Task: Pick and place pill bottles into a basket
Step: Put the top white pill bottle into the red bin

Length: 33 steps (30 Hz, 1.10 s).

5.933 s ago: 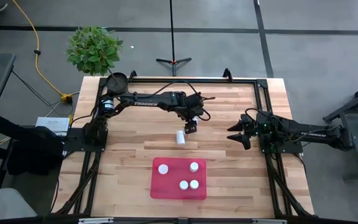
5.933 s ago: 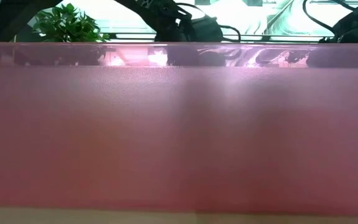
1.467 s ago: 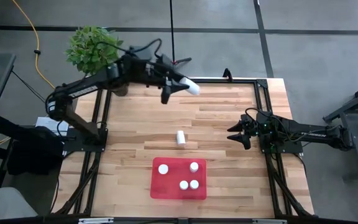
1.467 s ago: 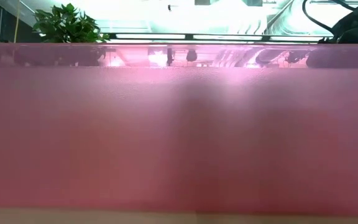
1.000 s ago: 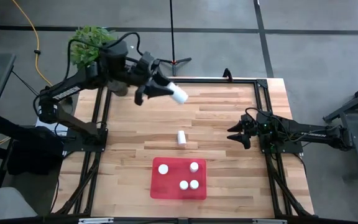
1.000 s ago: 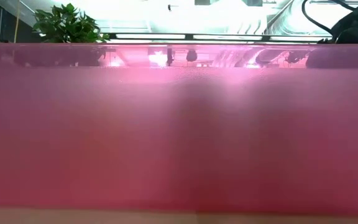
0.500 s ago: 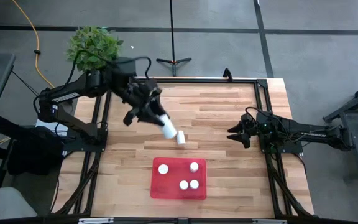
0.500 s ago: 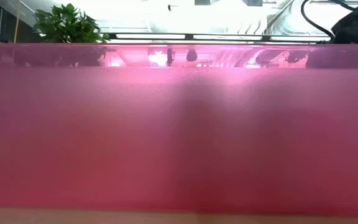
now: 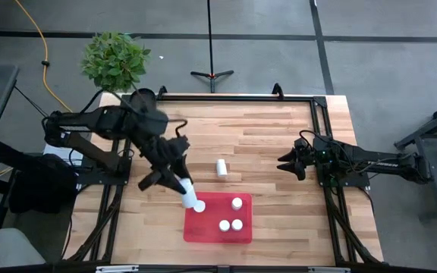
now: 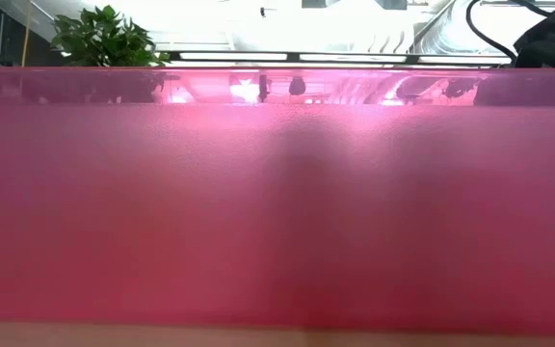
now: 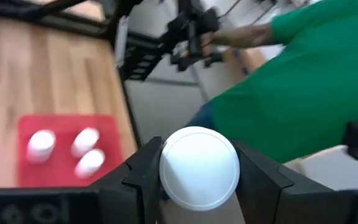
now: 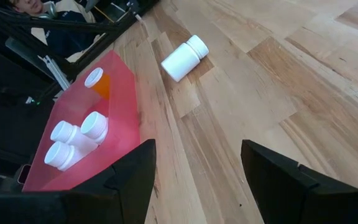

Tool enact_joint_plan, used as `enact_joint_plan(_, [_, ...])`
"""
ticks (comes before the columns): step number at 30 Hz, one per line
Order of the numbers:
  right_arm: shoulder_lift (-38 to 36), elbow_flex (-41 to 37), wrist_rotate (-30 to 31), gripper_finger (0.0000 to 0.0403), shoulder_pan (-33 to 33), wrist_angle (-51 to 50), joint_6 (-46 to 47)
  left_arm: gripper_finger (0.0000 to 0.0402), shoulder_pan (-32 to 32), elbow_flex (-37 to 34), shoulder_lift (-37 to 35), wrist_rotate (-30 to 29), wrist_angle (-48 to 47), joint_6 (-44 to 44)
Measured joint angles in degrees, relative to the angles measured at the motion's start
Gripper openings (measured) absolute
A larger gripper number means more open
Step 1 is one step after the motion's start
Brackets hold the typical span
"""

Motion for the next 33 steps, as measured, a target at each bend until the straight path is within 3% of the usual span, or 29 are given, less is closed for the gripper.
enact_joint_plan(8, [0.0, 0.0, 0.2, 0.0226, 0.0, 0.0, 0.0, 0.0194, -9.7, 0.0, 0.4, -19.1, -7.5, 0.1])
enact_joint_plan(17, [0.0, 0.0, 0.9, 0.0226, 0.0, 0.0, 0.0, 0.0194, -19.9, 0.0, 4.4, -39.1, -8.3, 0.0])
enact_joint_plan(24, [0.0, 0.0, 1.0, 0.0226, 0.0, 0.0, 0.0, 0.0194, -23.6, 0.0, 11.5, -44.4, -8.3, 0.0])
enact_joint_plan(33, [0.0, 0.0, 0.8, 0.0226, 0.0, 0.0, -0.2, 0.0194, -23.9, 0.0, 20.2, -49.3, -13.6, 0.0])
